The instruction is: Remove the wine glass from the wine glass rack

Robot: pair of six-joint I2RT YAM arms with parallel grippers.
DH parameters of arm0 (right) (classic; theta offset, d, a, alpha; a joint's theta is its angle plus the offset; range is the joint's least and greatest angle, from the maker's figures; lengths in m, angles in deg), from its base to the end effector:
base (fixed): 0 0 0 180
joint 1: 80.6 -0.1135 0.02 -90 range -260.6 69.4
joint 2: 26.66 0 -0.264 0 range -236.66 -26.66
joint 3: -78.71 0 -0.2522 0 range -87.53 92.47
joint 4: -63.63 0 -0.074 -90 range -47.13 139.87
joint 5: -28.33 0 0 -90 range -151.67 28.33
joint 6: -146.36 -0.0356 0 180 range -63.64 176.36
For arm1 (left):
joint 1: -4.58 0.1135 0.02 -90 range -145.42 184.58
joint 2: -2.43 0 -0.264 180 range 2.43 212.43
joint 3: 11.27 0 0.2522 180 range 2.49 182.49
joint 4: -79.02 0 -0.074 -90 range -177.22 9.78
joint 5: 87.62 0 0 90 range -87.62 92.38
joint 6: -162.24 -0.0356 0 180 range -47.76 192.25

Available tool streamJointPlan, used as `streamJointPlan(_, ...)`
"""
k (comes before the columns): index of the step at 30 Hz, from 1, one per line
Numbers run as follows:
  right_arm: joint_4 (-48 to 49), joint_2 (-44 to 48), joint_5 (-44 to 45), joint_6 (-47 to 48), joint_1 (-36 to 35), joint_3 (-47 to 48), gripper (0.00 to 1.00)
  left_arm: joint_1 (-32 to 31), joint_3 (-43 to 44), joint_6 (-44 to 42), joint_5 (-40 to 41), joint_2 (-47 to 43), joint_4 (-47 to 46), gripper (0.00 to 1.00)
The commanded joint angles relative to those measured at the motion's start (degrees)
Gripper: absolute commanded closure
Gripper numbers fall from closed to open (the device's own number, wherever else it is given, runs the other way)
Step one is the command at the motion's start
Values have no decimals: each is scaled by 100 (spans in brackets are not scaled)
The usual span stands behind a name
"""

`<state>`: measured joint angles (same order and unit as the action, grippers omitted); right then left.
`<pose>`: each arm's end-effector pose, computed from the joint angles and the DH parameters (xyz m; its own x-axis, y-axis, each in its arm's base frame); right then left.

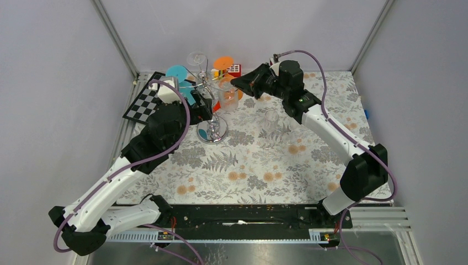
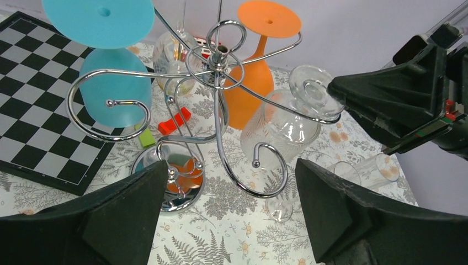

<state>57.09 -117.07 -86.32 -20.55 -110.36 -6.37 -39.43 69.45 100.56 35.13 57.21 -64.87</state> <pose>0.3222 0.2013 0.3936 -0.7988 0.5630 -0.2119 -0.1542 0.1490 0.9768 0.1550 -0.1229 0.4211 -0.2073 -0.3545 -0.9118 0.1170 0.9164 -0.3829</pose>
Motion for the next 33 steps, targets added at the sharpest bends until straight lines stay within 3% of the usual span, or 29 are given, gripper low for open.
streamJointPlan(1,732,50,82,-170,-65,338,100,55,-77,113,-126,-116,-59,8)
streamJointPlan(11,919,115,808,-210,24,93,100,69,37,216,-577,-354,55,8)
streamJointPlan(22,34,327,920,-400,225,214,100,69,233,224,-964,-309,247,8)
streamJointPlan(33,-933,-116,830,-685,357,1065,100,69,225,219,-973,-260,314,8)
